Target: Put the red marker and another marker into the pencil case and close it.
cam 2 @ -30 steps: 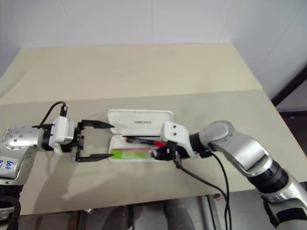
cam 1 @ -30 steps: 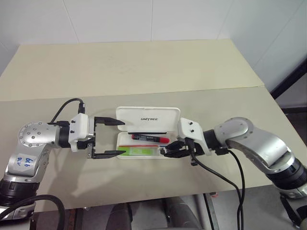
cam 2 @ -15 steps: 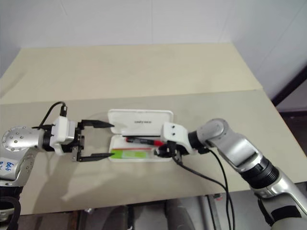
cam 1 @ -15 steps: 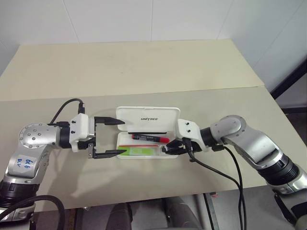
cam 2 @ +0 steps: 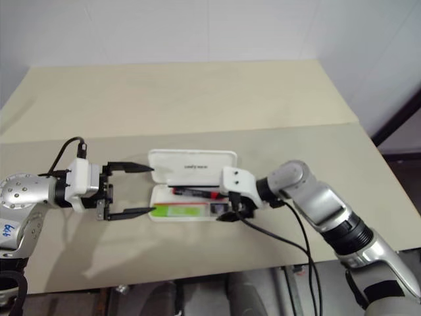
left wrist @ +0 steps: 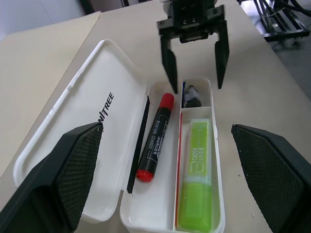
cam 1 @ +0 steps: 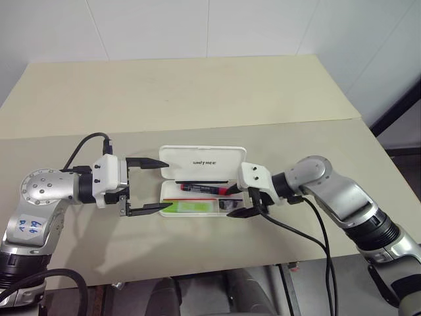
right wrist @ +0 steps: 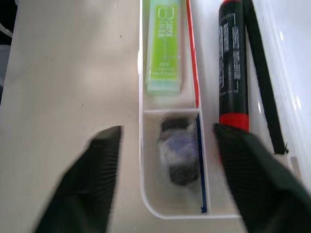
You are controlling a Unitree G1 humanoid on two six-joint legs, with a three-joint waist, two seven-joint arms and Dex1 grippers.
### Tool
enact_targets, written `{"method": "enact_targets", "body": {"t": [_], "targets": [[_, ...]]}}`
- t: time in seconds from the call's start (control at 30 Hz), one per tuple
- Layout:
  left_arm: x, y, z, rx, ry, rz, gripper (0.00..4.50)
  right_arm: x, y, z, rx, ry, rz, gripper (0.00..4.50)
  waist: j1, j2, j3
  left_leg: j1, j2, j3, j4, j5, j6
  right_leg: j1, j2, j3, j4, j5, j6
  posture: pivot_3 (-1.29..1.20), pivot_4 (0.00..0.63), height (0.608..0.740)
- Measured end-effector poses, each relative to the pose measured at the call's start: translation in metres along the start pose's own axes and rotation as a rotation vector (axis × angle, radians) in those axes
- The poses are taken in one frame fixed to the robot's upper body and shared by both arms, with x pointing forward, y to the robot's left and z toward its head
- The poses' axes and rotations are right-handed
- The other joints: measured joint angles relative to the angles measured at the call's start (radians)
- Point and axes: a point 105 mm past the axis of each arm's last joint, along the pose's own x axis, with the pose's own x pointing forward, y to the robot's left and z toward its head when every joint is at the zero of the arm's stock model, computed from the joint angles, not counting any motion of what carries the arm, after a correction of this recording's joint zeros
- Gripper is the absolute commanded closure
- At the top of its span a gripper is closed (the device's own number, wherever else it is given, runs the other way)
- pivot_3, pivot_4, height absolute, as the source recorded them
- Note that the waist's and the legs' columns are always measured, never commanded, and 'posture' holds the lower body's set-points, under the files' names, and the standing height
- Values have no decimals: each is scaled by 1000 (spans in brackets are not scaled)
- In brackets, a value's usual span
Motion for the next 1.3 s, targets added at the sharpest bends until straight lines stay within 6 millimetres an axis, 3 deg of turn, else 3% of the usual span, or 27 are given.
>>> {"method": "enact_targets", "body": {"t": [0.07,0.27,0.47,0.7,0.8,0.9,1.17,1.3], "targets": [[0,0,0,0,0,1,0,-3,-3,4,-11,-10,-11,28,0,0,0,0,0,0,1,0,0,0,0,0,0,-1,-2,0,150,740],[0,1,1,4,-1,1,0,-21,-12,16,-29,-104,-77,28,2,0,0,0,0,0,0,0,0,1,0,0,0,0,-1,0,150,740],[-1,4,2,10,-1,4,0,-44,0,21,8,-252,-71,28,3,0,0,0,0,-1,0,-1,-1,1,0,-1,0,2,3,0,150,740],[-10,15,2,-1,-2,52,0,-74,0,20,-6,-390,-182,28,-3,0,0,1,0,-1,1,0,-1,2,0,0,0,1,3,0,150,740],[-14,21,2,-20,-14,72,637,-84,-5,20,-13,-418,-248,0,-4,0,0,1,0,-1,1,0,-1,2,0,0,0,1,3,0,150,740],[-15,24,7,-17,-32,75,1609,-91,-14,21,-19,-457,-325,0,-6,0,0,1,0,-1,1,0,-1,3,0,0,0,1,3,0,150,740],[-21,32,9,-33,-55,102,4292,-90,-12,20,23,-502,-315,0,-9,0,0,1,0,-1,0,0,-1,3,0,0,0,2,3,0,150,740],[-20,36,12,-31,-80,128,4451,-91,-15,20,27,-514,-337,0,-10,1,0,1,0,-1,0,0,-1,3,0,0,0,2,3,0,150,740]]}}
